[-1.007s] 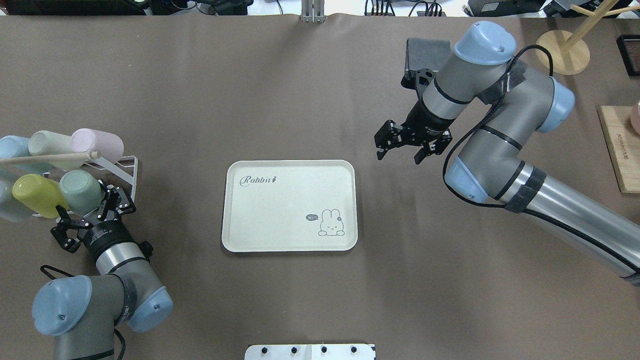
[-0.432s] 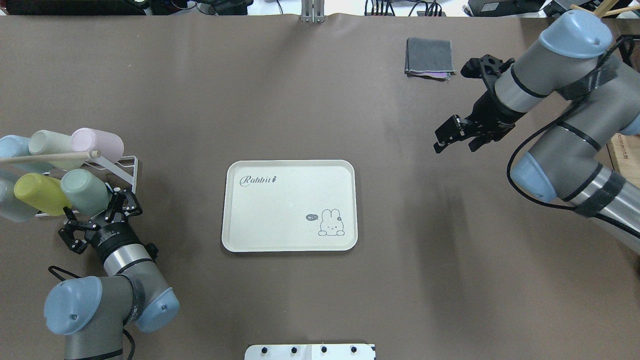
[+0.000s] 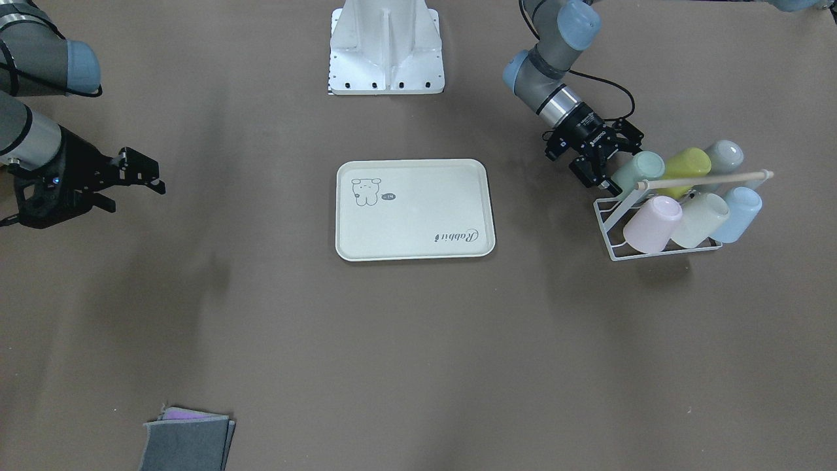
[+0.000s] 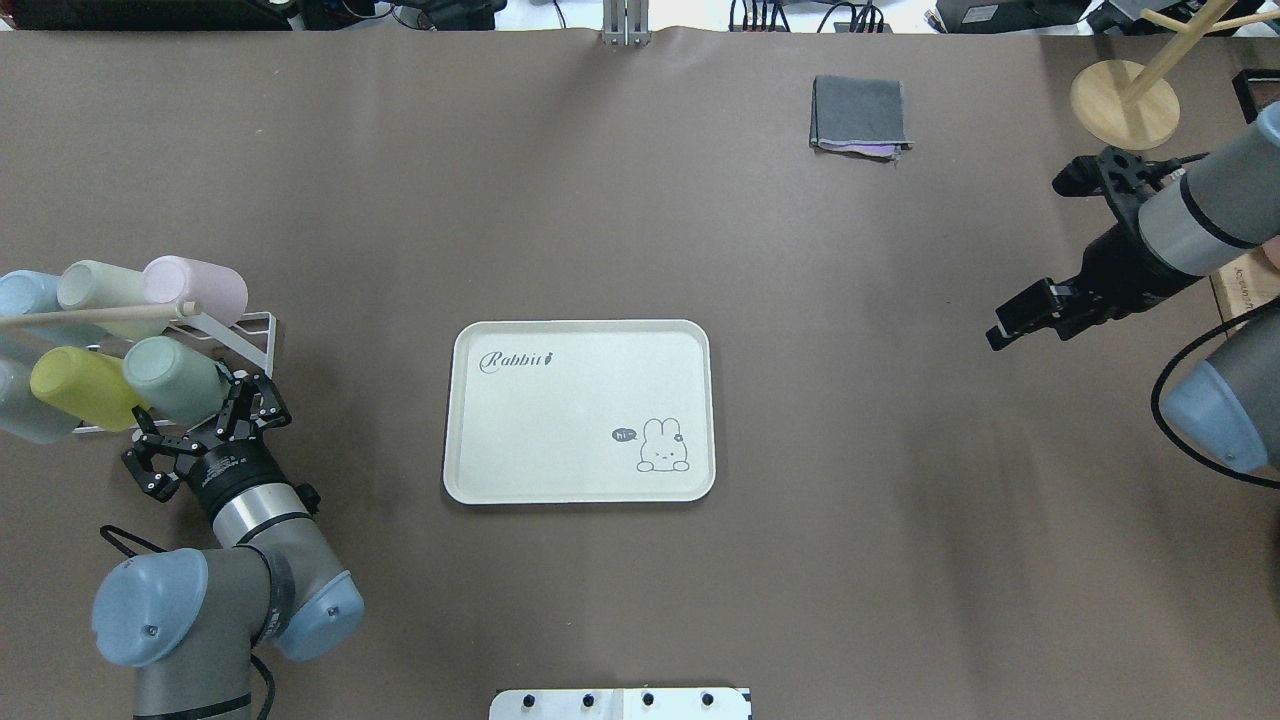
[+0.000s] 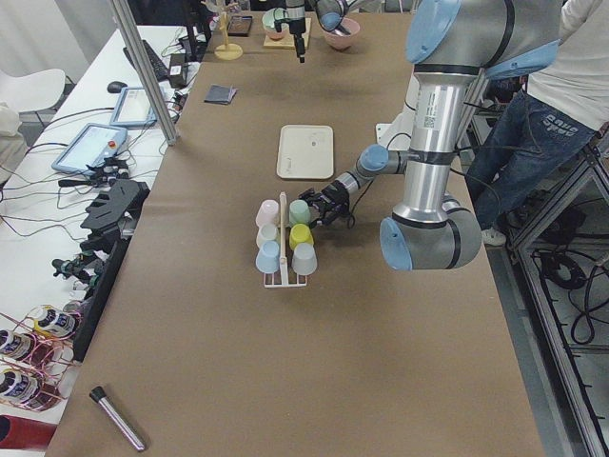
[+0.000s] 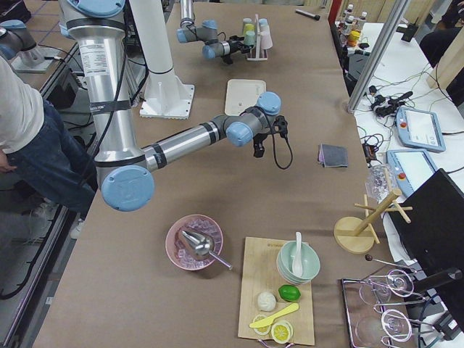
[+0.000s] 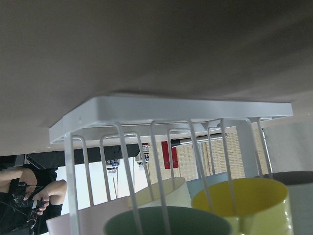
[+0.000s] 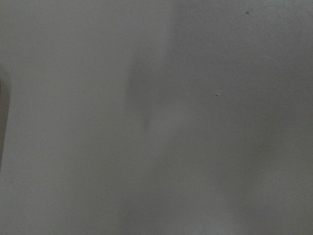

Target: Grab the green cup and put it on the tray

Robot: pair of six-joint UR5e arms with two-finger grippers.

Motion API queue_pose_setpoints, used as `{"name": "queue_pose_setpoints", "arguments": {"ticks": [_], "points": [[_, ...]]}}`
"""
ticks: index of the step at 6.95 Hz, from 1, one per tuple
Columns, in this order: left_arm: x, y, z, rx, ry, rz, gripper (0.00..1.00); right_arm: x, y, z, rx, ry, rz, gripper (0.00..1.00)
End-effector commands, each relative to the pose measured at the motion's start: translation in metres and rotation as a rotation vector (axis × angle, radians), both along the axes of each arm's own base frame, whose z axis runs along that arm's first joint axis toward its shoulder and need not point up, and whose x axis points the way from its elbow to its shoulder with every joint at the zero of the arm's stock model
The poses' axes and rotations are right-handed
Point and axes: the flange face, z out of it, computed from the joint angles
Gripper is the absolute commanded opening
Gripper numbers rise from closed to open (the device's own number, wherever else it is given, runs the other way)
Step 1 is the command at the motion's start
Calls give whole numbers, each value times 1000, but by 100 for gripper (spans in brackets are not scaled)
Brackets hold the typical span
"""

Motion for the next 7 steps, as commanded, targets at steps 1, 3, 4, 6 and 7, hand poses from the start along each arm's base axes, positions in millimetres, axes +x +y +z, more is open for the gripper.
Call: {"name": "queue_pose_setpoints", "arguments": {"ticks": [1, 3, 4, 6, 7], "points": [[-1, -3, 1, 30, -22, 15, 96, 32, 15, 25, 50, 27, -21, 100], [-1, -4, 2, 40, -50, 36, 97, 64, 7, 51, 39, 112, -19, 100], [-1, -4, 2, 40, -50, 35, 97, 89, -2, 60, 63, 151, -35, 100], [-3, -7, 2, 49, -42, 29, 97, 145, -13, 73, -36, 192, 1, 100], [-5, -10, 3, 51, -39, 21, 97, 168, -12, 84, -82, 204, 8, 100]]}}
